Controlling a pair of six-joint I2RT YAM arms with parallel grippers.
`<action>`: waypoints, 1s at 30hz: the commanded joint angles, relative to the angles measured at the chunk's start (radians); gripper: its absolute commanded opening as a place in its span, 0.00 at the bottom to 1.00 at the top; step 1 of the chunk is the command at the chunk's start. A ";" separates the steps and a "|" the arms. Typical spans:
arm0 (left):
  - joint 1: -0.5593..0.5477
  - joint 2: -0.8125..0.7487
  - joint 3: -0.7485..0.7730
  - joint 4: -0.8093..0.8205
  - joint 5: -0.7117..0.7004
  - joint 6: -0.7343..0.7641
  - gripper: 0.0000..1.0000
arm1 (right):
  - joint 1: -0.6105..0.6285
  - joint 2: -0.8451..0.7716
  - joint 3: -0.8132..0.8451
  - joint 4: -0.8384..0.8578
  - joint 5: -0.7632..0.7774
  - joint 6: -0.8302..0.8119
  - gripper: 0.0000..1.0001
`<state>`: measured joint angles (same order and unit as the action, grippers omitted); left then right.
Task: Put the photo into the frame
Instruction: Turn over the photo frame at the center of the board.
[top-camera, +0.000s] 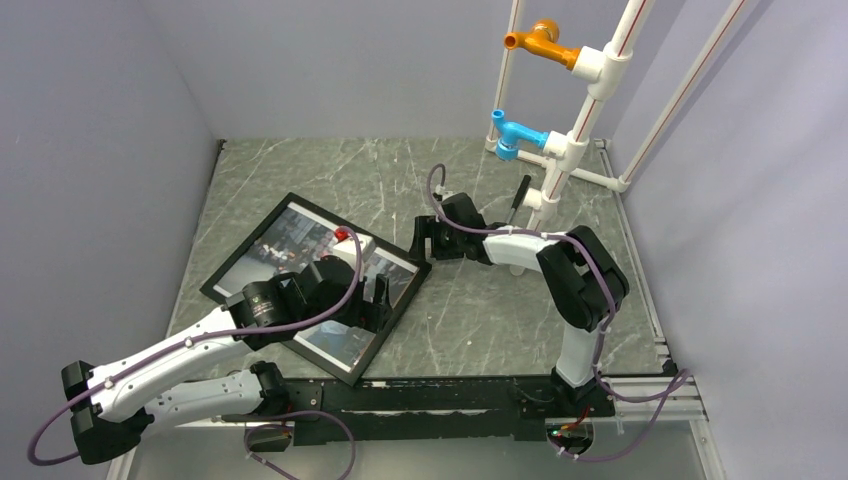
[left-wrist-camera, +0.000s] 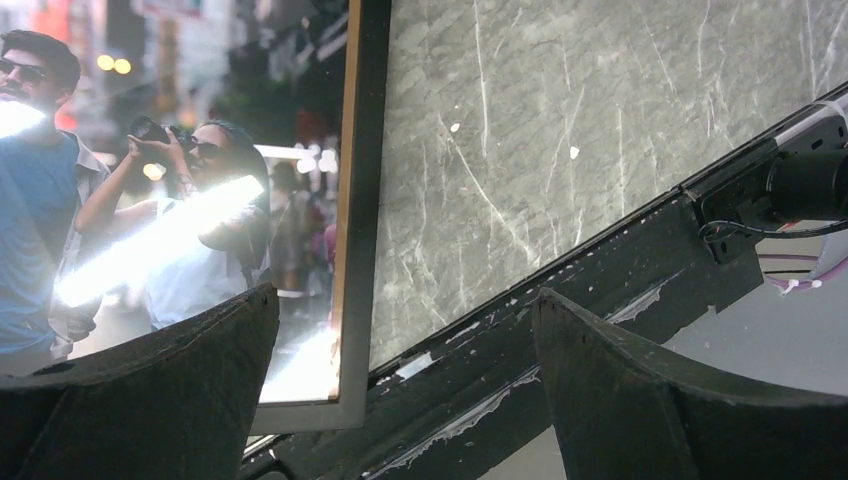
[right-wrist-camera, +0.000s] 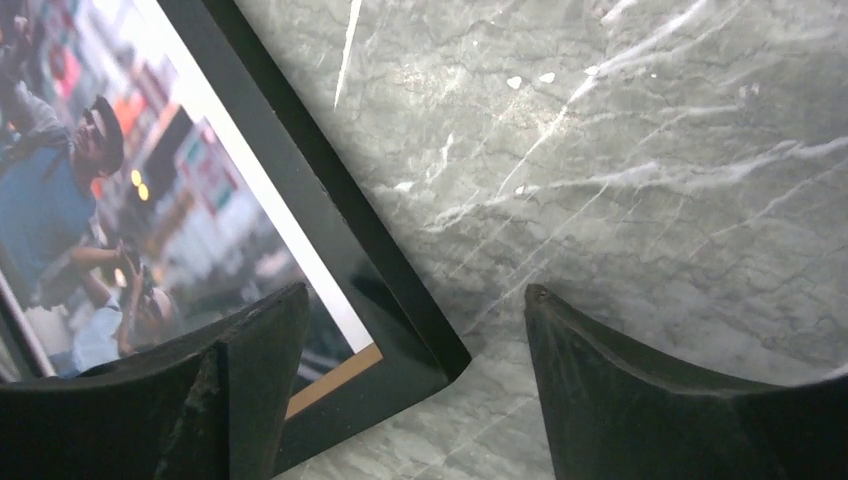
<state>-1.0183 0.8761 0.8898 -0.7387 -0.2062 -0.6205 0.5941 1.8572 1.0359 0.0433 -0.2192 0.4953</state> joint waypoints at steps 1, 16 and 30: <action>0.007 -0.018 0.025 0.015 0.005 0.015 0.99 | 0.001 -0.025 0.032 -0.093 0.066 -0.044 0.92; 0.159 0.032 -0.087 0.202 0.253 0.029 1.00 | 0.005 -0.191 0.044 -0.239 0.192 0.033 1.00; 0.593 -0.041 -0.228 0.213 0.506 0.041 0.99 | 0.098 -0.187 0.145 -0.474 0.283 0.134 1.00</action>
<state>-0.5320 0.8936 0.6621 -0.5159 0.2325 -0.5964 0.6430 1.6752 1.1305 -0.3477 -0.0177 0.5797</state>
